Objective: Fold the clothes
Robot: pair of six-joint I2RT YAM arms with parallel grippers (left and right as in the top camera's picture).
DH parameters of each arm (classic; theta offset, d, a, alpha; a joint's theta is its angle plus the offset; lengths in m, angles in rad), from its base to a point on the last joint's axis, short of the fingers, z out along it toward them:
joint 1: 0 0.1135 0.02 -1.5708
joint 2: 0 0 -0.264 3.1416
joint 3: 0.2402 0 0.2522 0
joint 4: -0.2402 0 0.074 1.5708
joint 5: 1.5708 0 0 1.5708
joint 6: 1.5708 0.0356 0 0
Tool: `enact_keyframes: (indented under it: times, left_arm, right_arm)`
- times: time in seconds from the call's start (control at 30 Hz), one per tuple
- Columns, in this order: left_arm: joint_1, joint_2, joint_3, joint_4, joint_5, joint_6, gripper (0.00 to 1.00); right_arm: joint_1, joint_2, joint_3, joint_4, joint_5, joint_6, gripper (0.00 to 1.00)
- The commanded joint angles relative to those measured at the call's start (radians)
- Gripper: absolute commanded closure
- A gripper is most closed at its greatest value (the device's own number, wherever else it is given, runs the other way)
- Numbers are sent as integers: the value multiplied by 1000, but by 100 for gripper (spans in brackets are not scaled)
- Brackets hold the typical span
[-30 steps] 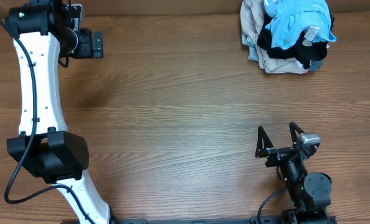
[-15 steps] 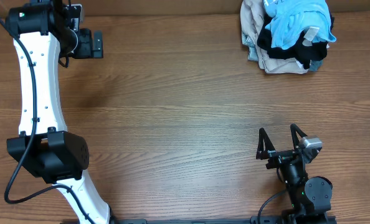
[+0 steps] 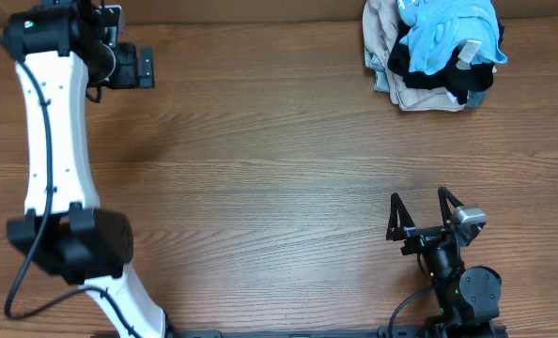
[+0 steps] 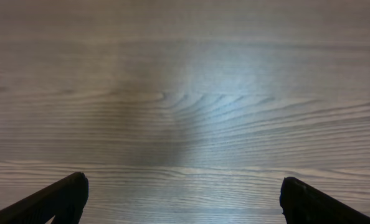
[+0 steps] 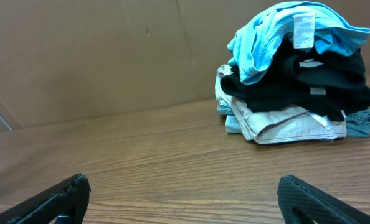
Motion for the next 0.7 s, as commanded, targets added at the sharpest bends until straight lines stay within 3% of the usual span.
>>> enact_keyframes:
  times: [0.0,0.2,0.43,0.53,0.67]
  left_arm:
    - [-2,-227,12,1,0,-9,0]
    - [-3,-425,-37,3,-4,-8,0]
    - [-33,-728,-390,74,-143,40,0]
    - [-33,-869,-584,184,-124,36,0]
    - [-33,-1090,-935,492,7,53,0]
  right_arm:
    - [1,-10,-10,3,6,3,0]
    - [1,-10,-10,3,6,3,0]
    - [1,-10,-10,3,6,3,0]
    - [1,-10,-10,3,6,3,0]
    - [1,-10,-10,3,6,3,0]
